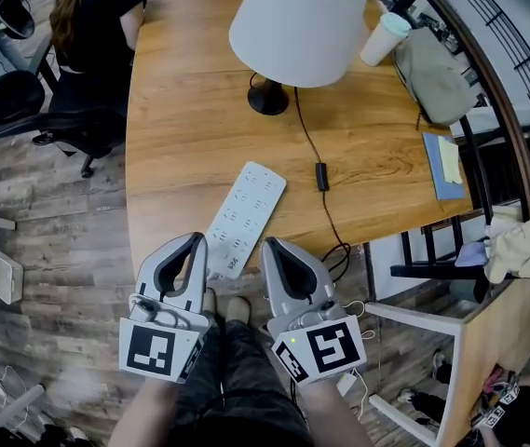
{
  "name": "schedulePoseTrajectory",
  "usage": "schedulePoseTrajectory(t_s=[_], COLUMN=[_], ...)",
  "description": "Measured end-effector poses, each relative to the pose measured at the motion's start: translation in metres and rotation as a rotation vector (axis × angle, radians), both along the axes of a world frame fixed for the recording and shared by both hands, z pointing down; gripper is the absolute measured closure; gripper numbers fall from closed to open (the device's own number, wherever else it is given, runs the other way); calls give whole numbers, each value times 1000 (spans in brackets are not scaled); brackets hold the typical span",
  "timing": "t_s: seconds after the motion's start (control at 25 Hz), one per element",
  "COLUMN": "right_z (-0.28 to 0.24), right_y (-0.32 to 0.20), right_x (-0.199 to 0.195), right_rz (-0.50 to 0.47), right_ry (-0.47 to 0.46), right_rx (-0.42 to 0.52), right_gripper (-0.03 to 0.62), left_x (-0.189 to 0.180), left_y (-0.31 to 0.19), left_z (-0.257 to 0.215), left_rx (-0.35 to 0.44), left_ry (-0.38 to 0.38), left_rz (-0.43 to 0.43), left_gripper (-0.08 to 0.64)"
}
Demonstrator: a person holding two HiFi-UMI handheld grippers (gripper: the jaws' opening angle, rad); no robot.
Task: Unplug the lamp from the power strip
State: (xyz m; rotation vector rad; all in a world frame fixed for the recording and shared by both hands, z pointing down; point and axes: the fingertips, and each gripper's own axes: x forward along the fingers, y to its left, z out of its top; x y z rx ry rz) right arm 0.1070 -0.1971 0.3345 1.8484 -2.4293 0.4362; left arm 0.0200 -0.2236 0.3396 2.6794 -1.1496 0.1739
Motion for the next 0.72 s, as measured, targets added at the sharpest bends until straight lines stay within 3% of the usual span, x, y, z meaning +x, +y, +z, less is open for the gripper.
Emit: schedulePoseTrajectory(t_s=[0.72], right_z=[-56], right_y=[3], right_x=[-7], right_rz=[-25], right_ry=[44], right_rx=[105], right_gripper=[584], left_x=[-27], left_y=[-13], left_z=[-51], left_rx=[48], left_ry=[95], left_rz=[-55], left_gripper=[565])
